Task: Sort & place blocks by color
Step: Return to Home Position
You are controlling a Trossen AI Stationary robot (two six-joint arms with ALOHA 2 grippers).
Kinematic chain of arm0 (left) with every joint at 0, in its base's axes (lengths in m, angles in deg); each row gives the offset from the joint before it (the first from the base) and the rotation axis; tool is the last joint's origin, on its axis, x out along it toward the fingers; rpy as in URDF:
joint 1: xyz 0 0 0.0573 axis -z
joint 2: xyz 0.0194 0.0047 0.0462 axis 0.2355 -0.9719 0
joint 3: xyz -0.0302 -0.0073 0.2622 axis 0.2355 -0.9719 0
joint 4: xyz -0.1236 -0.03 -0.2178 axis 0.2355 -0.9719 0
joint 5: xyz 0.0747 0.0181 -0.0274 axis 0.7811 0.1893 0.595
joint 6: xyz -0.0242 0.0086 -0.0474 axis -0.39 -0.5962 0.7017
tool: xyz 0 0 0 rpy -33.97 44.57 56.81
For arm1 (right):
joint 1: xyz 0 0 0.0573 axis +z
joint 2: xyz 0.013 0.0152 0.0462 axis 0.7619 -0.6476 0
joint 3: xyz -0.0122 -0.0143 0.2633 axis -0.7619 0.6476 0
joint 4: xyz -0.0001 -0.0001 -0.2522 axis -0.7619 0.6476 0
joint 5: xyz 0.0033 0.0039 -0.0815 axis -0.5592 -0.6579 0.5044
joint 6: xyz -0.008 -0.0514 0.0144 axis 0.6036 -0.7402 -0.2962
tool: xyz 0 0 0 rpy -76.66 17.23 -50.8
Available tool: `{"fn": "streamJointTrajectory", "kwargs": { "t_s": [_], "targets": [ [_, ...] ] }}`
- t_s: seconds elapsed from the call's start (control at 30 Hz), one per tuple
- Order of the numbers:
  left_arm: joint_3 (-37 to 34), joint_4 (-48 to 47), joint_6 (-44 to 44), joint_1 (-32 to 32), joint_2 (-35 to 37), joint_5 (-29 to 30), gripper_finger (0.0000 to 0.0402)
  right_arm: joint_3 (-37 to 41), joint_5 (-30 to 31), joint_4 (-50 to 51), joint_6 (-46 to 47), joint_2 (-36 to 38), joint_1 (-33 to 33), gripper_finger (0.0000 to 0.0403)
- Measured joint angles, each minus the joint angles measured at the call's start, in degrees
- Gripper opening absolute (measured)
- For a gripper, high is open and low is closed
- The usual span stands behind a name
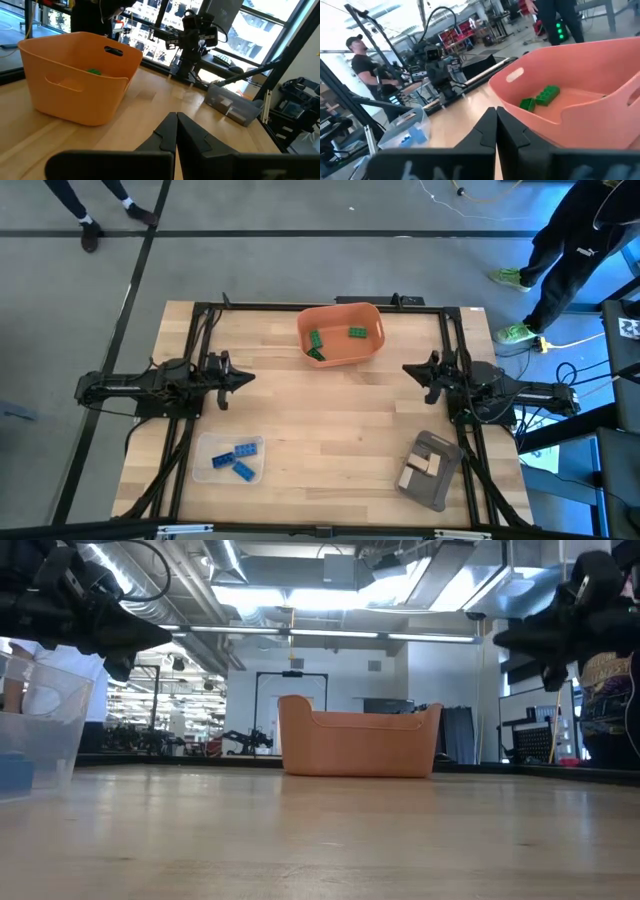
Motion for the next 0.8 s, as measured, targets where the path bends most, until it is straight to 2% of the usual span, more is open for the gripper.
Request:
{"fn": "streamJointTrajectory", "kwargs": {
  "t_s": [0.1, 0.2, 0.53, 0.8],
  "targets": [
    [0.00, 0.02, 0.00, 0.00, 0.00, 0.03, 0.0000, 1.75, -0.29, -5.18, 0.00, -0.44, 0.04, 0.0000],
    [0.00, 0.02, -0.01, 0.00, 0.00, 0.02, 0.0000, 1.93, 1.87, -5.51, -1.58, -0.74, 0.04, 0.0000],
    [0.00, 0.02, 0.00, 0.02, 0.00, 0.02, 0.0000, 1.93, 1.95, -5.47, -12.84, -3.24, 0.04, 0.0003],
    [0.00, 0.02, -0.02, 0.02, 0.00, 0.01, 0.0000, 1.93, 1.94, -5.52, -13.41, -3.24, 0.04, 0.0016]
  ]
}}
